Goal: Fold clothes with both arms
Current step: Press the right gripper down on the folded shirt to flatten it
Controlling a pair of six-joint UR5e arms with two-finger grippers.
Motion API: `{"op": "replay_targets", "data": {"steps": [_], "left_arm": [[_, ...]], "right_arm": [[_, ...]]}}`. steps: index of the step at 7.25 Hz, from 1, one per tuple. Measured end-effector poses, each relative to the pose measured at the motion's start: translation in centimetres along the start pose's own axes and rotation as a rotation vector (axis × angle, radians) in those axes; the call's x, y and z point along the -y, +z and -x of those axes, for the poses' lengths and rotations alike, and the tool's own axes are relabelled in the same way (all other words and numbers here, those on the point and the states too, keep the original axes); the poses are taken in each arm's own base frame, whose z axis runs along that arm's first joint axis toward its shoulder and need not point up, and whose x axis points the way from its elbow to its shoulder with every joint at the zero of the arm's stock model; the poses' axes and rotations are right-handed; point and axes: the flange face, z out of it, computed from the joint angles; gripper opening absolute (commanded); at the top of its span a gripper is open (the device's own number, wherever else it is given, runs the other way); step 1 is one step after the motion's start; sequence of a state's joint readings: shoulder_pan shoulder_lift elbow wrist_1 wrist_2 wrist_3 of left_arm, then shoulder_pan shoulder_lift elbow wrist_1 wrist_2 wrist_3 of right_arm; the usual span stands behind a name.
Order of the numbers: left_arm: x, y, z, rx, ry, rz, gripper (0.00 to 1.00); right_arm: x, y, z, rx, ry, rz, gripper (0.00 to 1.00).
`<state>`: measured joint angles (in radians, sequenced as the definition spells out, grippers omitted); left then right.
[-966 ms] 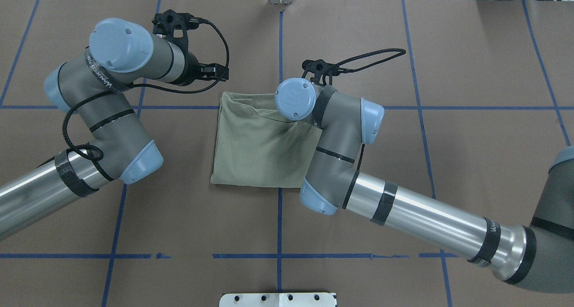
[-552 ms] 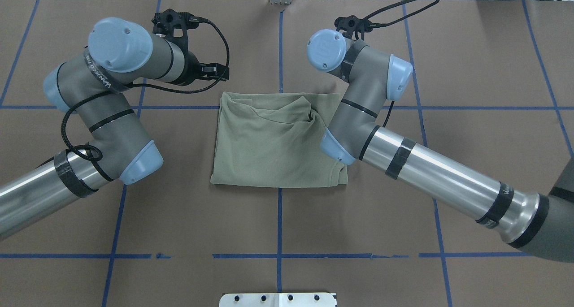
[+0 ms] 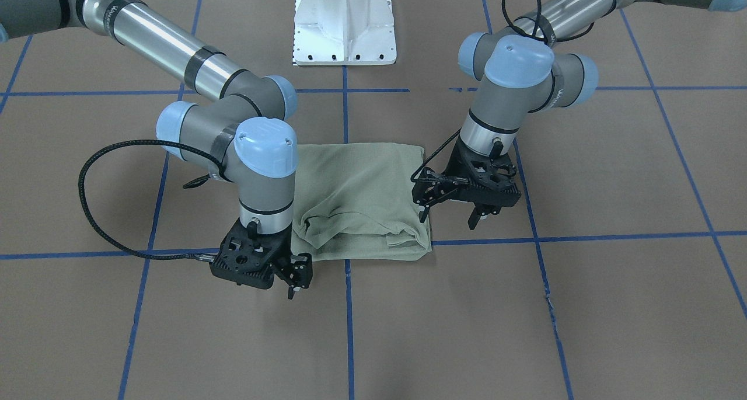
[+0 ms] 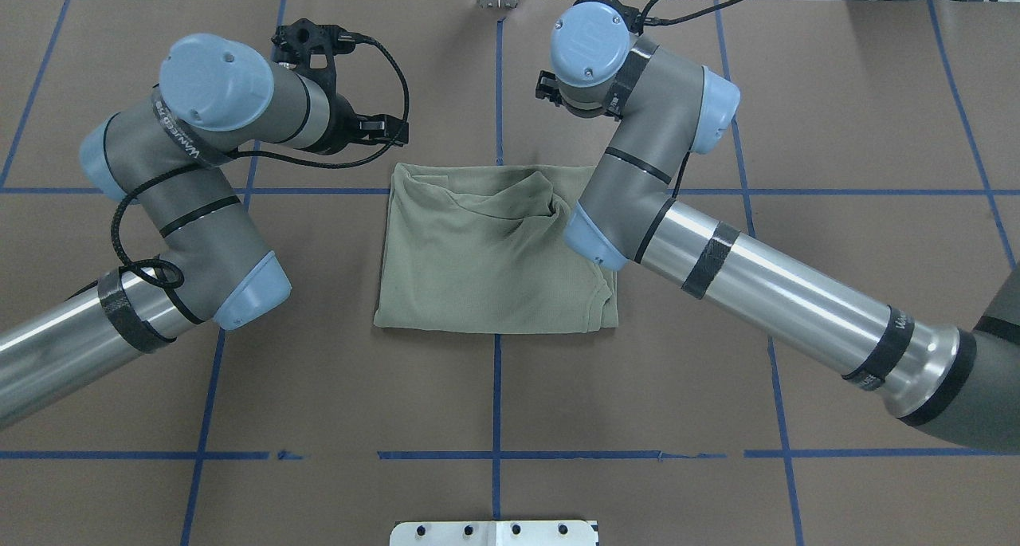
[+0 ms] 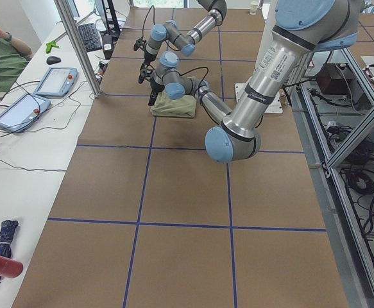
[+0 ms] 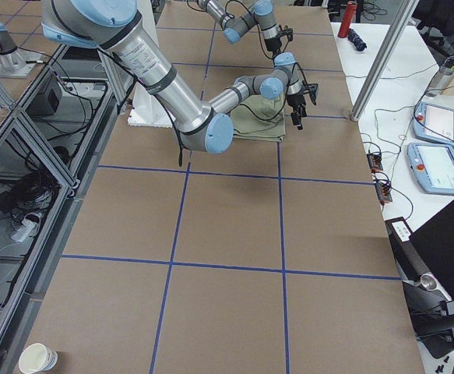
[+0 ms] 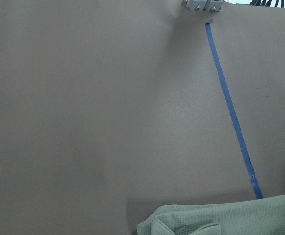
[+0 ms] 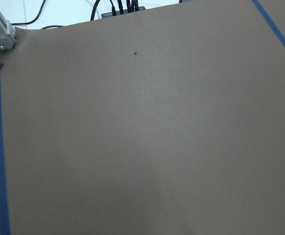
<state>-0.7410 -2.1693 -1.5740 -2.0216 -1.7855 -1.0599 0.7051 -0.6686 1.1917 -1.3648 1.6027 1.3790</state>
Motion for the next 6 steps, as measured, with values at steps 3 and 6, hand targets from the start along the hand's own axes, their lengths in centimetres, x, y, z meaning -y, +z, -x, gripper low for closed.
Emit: {"op": "replay_targets", "data": {"steps": [3,6], "left_arm": [[0.0,0.0,0.0,-0.001,0.0,0.0,1.0],[-0.1,0.0,-0.1,-0.002,0.0,0.001,1.0]], "right_arm": [[-7.6,-1.6,4.5,-0.023,0.127,0.04,0.72],[-11.0,-0.6,4.5,-0.072,0.125,0.033,0.47]]}}
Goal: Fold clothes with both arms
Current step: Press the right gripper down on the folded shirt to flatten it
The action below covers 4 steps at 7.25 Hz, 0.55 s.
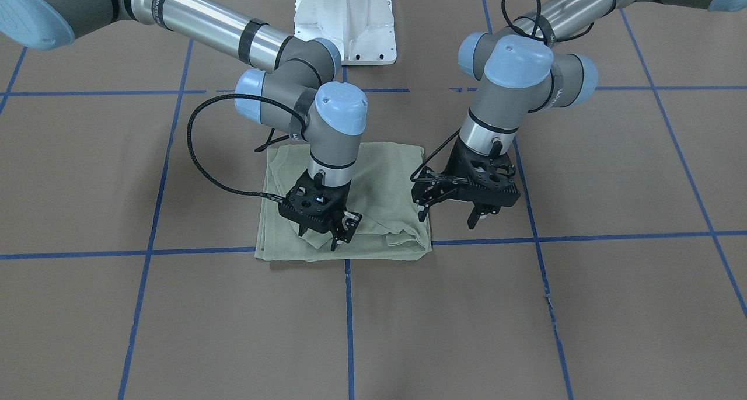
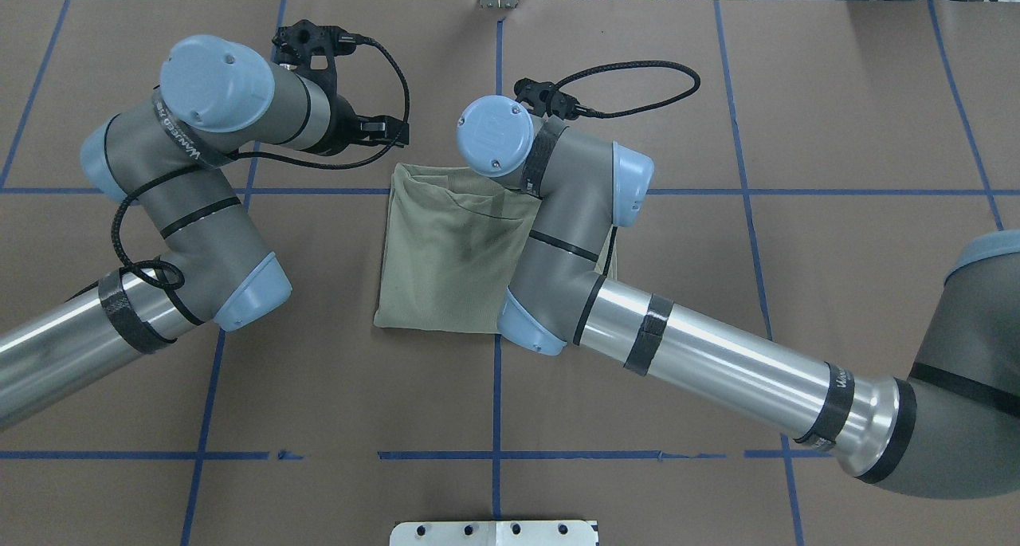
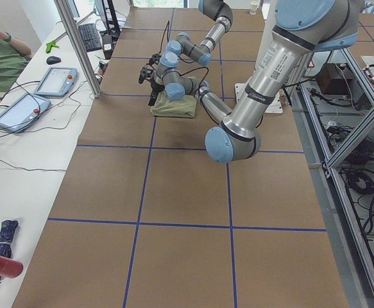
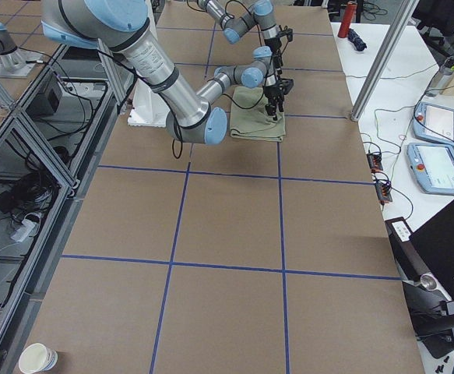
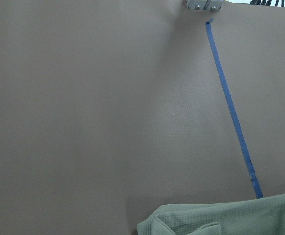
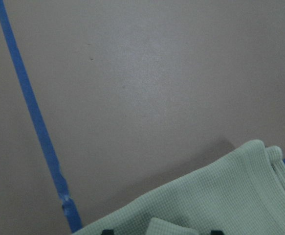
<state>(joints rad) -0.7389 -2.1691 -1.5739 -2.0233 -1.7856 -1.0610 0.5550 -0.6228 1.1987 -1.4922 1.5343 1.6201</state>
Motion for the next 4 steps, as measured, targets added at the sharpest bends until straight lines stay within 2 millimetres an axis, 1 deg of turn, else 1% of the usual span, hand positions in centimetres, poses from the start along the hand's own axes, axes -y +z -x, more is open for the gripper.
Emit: {"op": "replay_targets", "data": {"steps": [1,2,3,4], "left_arm": [[-0.06,0.02,-0.04,0.0,0.0,0.001,1.0],[-0.1,0.05,-0.07,-0.001,0.0,0.001,1.0],[-0.12,0.05,-0.08,-0.001,0.001,0.002,1.0],[-0.14,0.06,-0.09,-0.001,0.001,0.002,1.0]], "right_arm": [[-0.18,0.28,-0.17,-0.006,-0.002,-0.004,0.32],[-0.16,0.49,-0.29,-0.01,-0.002,-0.011,0.09],[-0.09,0.6,-0.35,-0.012,-0.002,-0.02,0.0],[0.04,0.64,-0.38,-0.013,-0.002,-0.027,0.0]]}}
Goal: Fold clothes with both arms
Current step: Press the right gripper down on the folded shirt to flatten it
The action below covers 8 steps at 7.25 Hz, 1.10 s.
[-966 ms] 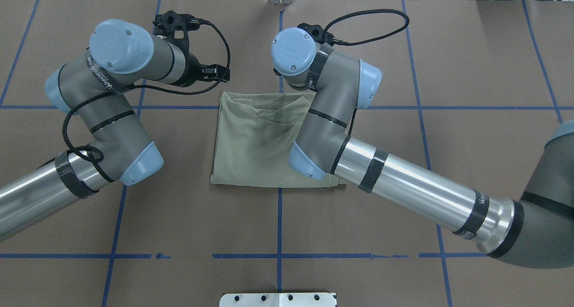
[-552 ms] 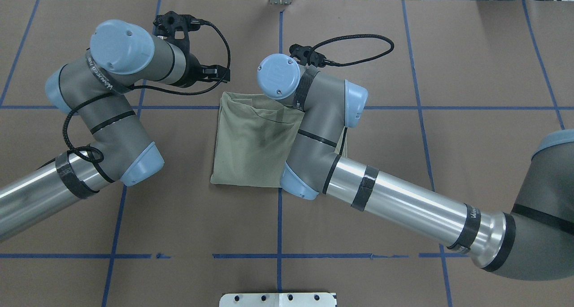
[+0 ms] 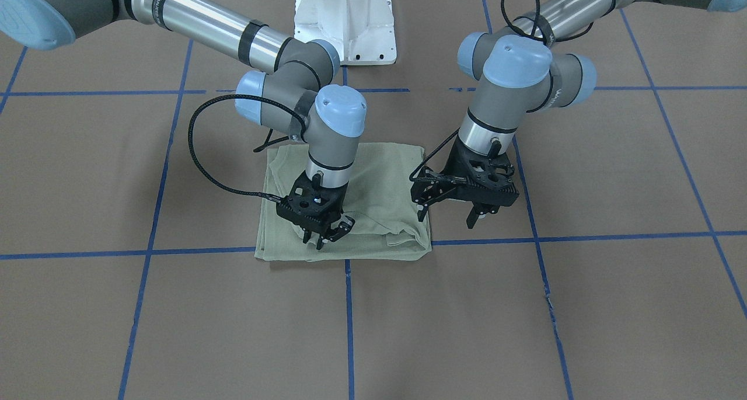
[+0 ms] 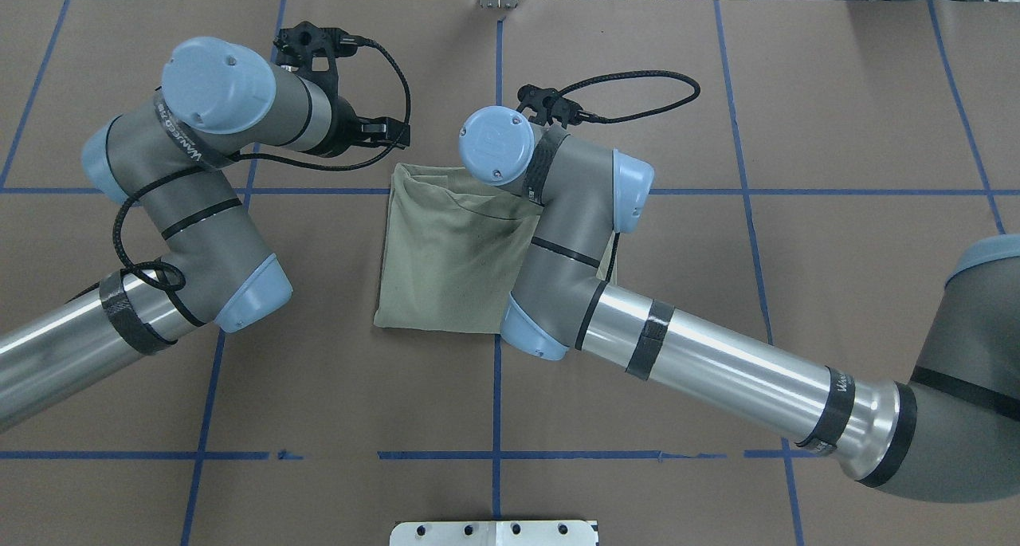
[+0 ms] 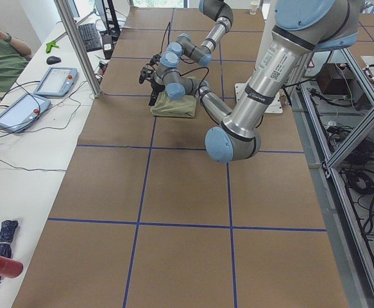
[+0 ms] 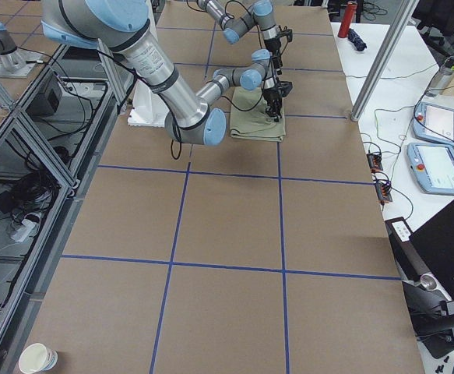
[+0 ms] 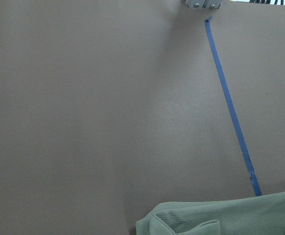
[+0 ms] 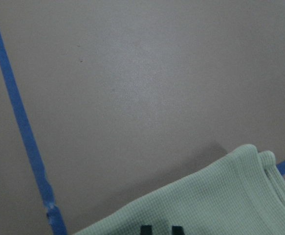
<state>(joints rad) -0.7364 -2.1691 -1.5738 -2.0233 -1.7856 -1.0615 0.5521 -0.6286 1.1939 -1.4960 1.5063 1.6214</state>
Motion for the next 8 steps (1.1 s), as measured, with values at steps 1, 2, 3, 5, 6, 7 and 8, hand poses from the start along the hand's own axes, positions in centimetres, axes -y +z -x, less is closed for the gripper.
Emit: {"op": "replay_targets", "data": {"steps": [1,2,3,5,6,7,8], "left_arm": [[0.0,0.0,0.0,0.0,0.0,0.0,1.0],[0.0,0.0,0.0,0.0,0.0,0.0,1.0],[-0.1,0.1,0.2,0.003,-0.001,0.002,1.0],[-0.3,0.3,0.7,0.01,-0.003,0.004,1.0],[-0.4,0.3,0.7,0.011,-0.004,0.005,1.0],[-0.4,0.4,0.8,0.012,-0.004,0.006,1.0],[-0.5,0.4,0.8,0.012,-0.003,0.008,1.0]], "right_arm": [[0.2,0.1,-0.1,-0.005,0.0,-0.01,0.0],[0.4,0.2,-0.2,-0.019,0.0,-0.025,0.0],[0.9,0.3,-0.4,-0.04,-0.001,-0.042,0.0],[2.1,0.7,-1.0,-0.092,-0.007,-0.082,0.95],[2.3,0.8,-1.2,-0.107,-0.015,-0.093,1.0],[2.3,0.8,-1.2,-0.112,-0.038,-0.098,1.0],[2.7,0.3,-0.9,-0.106,-0.071,-0.096,1.0]]}}
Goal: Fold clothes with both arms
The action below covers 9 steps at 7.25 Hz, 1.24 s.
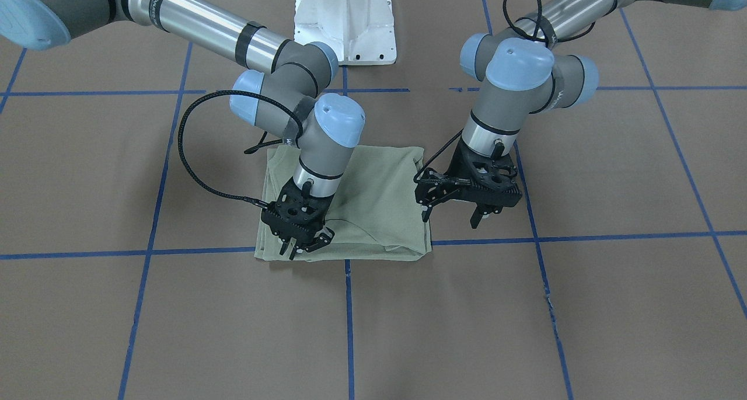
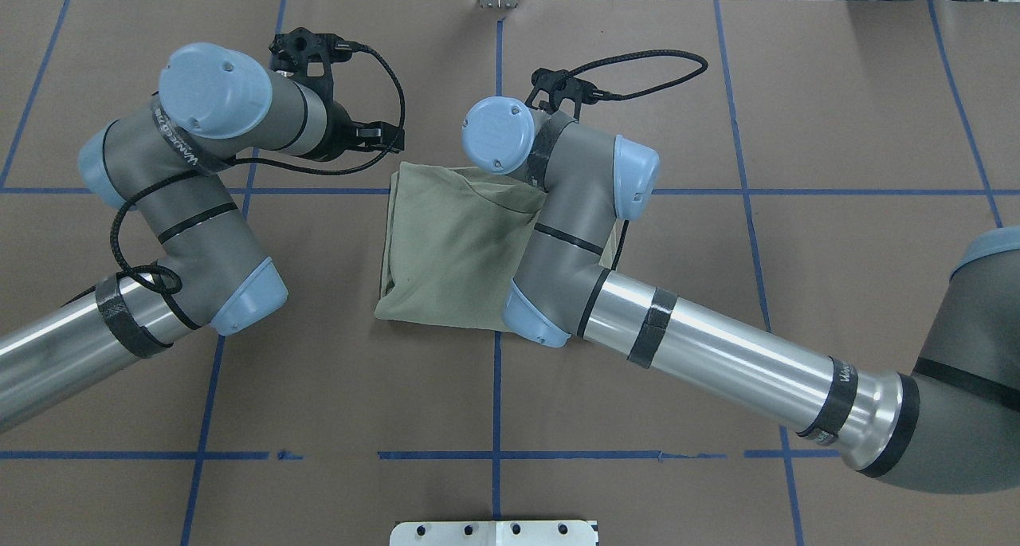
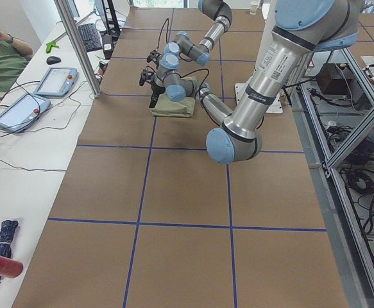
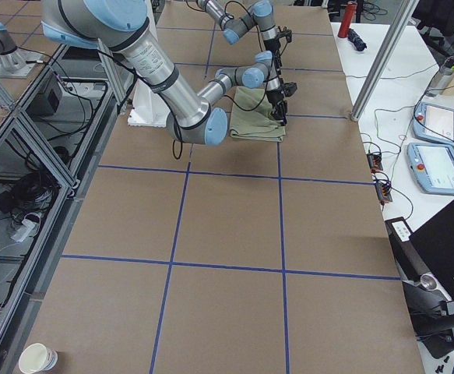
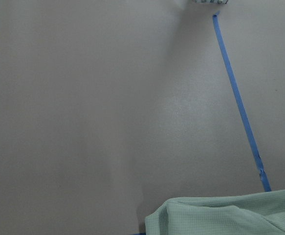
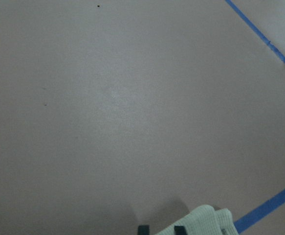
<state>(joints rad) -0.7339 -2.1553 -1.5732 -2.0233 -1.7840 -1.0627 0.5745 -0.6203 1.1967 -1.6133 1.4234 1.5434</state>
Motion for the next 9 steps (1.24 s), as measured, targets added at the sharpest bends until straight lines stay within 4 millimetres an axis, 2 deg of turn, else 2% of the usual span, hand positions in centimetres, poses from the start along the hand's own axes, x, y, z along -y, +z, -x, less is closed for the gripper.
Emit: {"op": "replay_targets", "data": {"steps": [1,3,5,6,7,8,9], "left_arm": [[-0.1,0.1,-0.1,0.001,0.001,0.003,1.0],[-1.0,1.5,-0.3,0.014,-0.05,0.022,1.0],[-2.0,3.7,-1.5,0.042,-0.128,0.034,0.98],[-2.3,4.8,-2.4,0.055,-0.155,0.031,0.84],[-2.5,5.7,-3.4,0.062,-0.198,0.031,0.71],[-2.2,6.4,-4.4,0.069,-0.246,0.027,0.66],[-1.8,7.1,-5.0,0.078,-0.284,0.016,0.64]], "right_arm": [[1.0,-0.8,0.1,0.019,-0.041,0.024,1.0],[5.8,-3.1,-1.3,0.093,-0.158,0.146,1.0],[10.9,-4.2,-5.3,0.177,-0.286,0.236,1.0],[12.2,-4.3,-7.1,0.202,-0.321,0.255,1.0],[12.6,-4.3,-8.1,0.212,-0.335,0.262,1.0],[12.8,-4.3,-8.4,0.216,-0.339,0.263,1.0],[12.8,-4.3,-8.6,0.216,-0.34,0.262,1.0]]}}
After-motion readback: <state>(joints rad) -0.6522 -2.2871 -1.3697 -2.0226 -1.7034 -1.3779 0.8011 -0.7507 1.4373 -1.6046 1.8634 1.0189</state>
